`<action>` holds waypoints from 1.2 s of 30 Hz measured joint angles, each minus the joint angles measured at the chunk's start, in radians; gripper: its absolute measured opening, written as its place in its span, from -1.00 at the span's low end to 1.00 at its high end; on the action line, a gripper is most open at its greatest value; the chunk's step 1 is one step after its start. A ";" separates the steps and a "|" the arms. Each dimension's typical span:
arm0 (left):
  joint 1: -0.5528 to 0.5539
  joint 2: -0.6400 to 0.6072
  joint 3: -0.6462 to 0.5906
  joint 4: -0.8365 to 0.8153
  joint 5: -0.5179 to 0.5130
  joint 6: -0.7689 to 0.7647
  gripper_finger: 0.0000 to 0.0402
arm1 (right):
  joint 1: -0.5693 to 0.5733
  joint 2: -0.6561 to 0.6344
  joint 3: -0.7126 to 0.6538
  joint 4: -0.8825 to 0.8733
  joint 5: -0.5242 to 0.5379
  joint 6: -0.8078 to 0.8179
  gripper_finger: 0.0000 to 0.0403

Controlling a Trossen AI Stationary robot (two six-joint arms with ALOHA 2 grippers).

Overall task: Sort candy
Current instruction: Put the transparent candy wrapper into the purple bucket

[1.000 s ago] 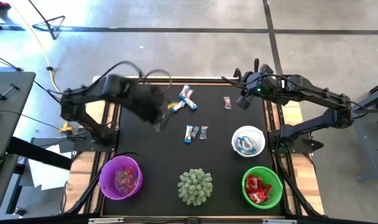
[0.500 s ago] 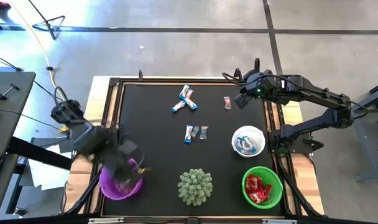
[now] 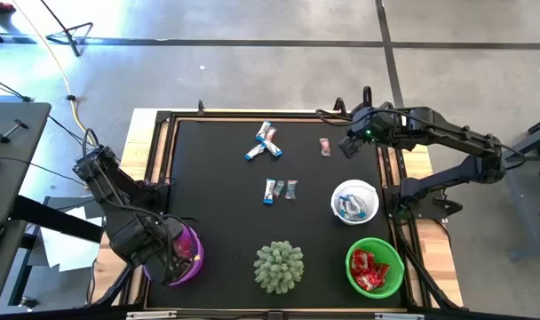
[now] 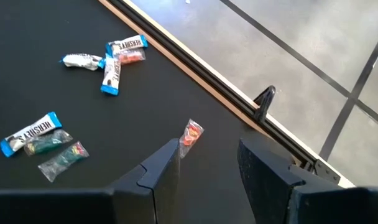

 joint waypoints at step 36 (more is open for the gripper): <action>0.274 -0.001 0.001 0.000 -0.652 0.585 -0.43 | -0.003 0.018 0.000 -0.019 -0.120 0.138 -0.22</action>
